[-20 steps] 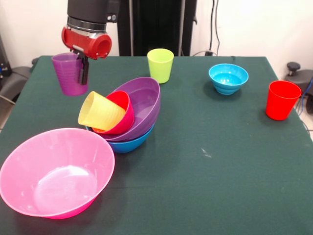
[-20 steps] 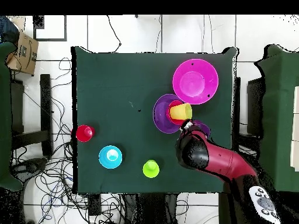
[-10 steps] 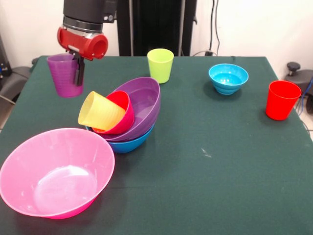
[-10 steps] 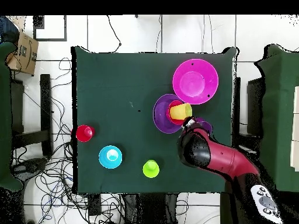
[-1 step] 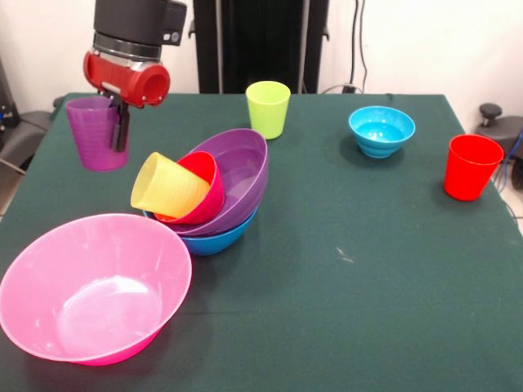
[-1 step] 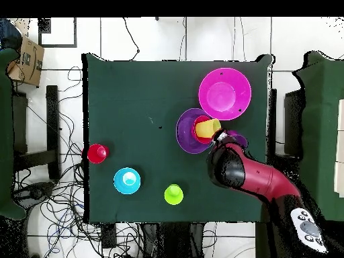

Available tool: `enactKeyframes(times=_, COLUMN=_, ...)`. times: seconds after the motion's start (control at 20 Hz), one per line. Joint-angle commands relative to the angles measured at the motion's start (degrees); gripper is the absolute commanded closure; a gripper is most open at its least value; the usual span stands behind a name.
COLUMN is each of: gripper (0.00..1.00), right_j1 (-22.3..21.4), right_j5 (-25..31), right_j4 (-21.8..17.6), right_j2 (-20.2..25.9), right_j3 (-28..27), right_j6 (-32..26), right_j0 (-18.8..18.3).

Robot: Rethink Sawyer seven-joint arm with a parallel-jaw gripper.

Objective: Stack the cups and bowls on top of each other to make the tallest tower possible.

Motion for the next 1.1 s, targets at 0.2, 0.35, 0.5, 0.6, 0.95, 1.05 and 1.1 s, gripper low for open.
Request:
enactKeyframes(times=0.2, gripper=1.0, right_j1=4.4, right_j5=-3.0, right_j4=-3.8, right_j2=3.6, right_j3=-4.4, right_j6=1.7, right_j0=1.0)
enactKeyframes(times=0.35, gripper=1.0, right_j1=5.2, right_j5=-3.7, right_j4=-2.8, right_j2=3.2, right_j3=-4.8, right_j6=2.7, right_j0=2.2)
enactKeyframes(times=0.5, gripper=1.0, right_j1=4.9, right_j5=-3.6, right_j4=-1.9, right_j2=3.1, right_j3=-4.2, right_j6=3.6, right_j0=3.0)
enactKeyframes(times=0.6, gripper=1.0, right_j1=3.8, right_j5=-2.9, right_j4=-1.2, right_j2=2.9, right_j3=-3.5, right_j6=4.2, right_j0=3.6)
enactKeyframes(times=0.95, gripper=1.0, right_j1=1.8, right_j5=-2.0, right_j4=0.6, right_j2=2.7, right_j3=-2.1, right_j6=5.9, right_j0=5.4)
enactKeyframes(times=1.05, gripper=1.0, right_j1=1.2, right_j5=-1.4, right_j4=1.0, right_j2=2.9, right_j3=-1.9, right_j6=6.1, right_j0=5.6)
enactKeyframes(times=1.1, gripper=1.0, right_j1=1.0, right_j5=-1.2, right_j4=1.2, right_j2=3.0, right_j3=-1.7, right_j6=6.3, right_j0=5.6)
